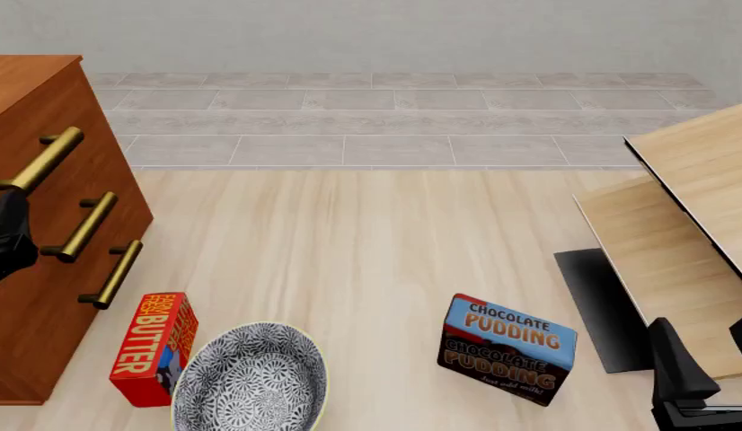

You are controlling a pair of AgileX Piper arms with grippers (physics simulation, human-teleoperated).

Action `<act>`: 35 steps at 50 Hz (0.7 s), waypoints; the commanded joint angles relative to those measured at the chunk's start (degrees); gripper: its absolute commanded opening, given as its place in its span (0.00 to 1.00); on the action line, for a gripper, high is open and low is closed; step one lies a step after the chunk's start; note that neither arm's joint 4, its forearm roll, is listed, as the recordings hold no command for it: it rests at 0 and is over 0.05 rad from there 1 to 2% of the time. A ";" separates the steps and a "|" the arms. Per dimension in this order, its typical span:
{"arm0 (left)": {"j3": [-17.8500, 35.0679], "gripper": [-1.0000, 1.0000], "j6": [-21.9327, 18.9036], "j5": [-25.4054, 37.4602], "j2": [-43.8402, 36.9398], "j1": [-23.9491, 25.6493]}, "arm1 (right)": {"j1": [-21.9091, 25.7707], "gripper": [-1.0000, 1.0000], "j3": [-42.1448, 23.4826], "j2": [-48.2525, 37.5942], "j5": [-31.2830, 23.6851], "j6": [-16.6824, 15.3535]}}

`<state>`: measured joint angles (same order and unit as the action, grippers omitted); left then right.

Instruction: Close the top drawer of the cabinet and put the bowl on top of it.

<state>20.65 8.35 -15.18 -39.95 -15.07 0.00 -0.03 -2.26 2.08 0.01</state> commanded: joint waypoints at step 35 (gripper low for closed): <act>10.69 1.00 12.93 17.54 -2.52 25.92 | 0.00 1.00 -0.04 0.73 -0.72 -0.01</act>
<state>28.73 17.89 -1.99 -40.45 5.62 0.00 -0.03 -2.26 2.08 0.01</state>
